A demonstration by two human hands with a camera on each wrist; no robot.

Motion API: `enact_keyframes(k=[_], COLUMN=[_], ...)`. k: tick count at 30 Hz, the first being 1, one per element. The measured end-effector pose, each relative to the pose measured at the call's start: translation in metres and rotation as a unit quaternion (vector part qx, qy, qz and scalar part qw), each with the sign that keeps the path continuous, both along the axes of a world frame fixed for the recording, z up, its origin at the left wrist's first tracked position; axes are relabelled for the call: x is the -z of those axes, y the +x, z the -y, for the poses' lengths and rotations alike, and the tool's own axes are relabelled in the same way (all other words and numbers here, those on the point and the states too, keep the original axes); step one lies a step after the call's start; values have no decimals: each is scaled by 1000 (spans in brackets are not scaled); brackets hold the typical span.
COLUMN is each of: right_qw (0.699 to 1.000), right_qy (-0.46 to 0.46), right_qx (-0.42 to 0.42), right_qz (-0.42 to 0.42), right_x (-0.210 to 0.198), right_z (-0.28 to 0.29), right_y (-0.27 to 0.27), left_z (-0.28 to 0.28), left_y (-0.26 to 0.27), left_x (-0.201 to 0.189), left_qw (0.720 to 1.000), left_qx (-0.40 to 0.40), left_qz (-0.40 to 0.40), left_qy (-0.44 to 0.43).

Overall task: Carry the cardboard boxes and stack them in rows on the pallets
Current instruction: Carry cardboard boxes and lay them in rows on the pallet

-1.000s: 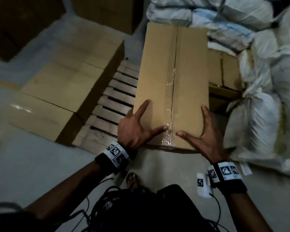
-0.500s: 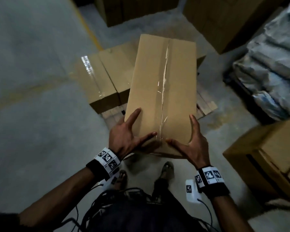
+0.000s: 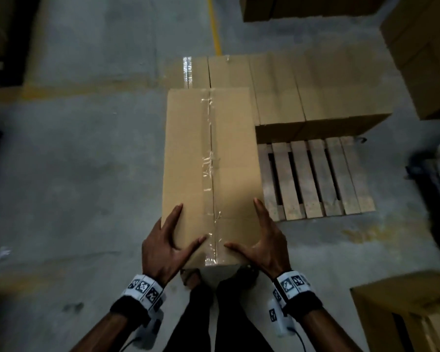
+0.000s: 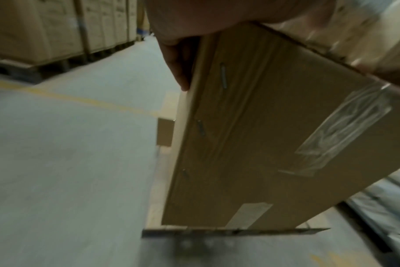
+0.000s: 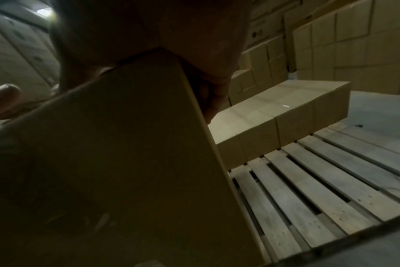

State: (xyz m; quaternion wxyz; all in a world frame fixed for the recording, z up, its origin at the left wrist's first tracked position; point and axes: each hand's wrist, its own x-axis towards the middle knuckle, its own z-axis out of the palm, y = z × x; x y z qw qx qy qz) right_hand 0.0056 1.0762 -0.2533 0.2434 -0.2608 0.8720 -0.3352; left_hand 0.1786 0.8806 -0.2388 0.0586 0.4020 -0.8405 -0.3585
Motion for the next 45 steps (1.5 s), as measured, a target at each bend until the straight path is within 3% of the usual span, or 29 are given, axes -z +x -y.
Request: enact_keyframes(k=[6,13,20,25,32,38,45], right_qw=[999,993,992,989,985,955,942], right_qy=[31,69,79,113,129,225,268], right_qx=[-18,-3,-7,-27,-46,-171,-193], right_qz=[22,93,95,96,106,93,67], right_x=[85,213,348,417,436,426,424], right_z=[32,70,95,96,89,76,83], right_y=[13,29,40,35,39,36,17], left_z=[23,62,84,83,89,111,114], left_y=[24,41,55,52,57,64,48], left_x=[94,229,367,430,449,440,438], left_qw=[999,999,998,996,980,953,950], left_qx=[-24,-20,-19,-11,52,181,192], left_qz=[10,26,26,69,156,205,207], left_qy=[33,41,47,52,111,133,133])
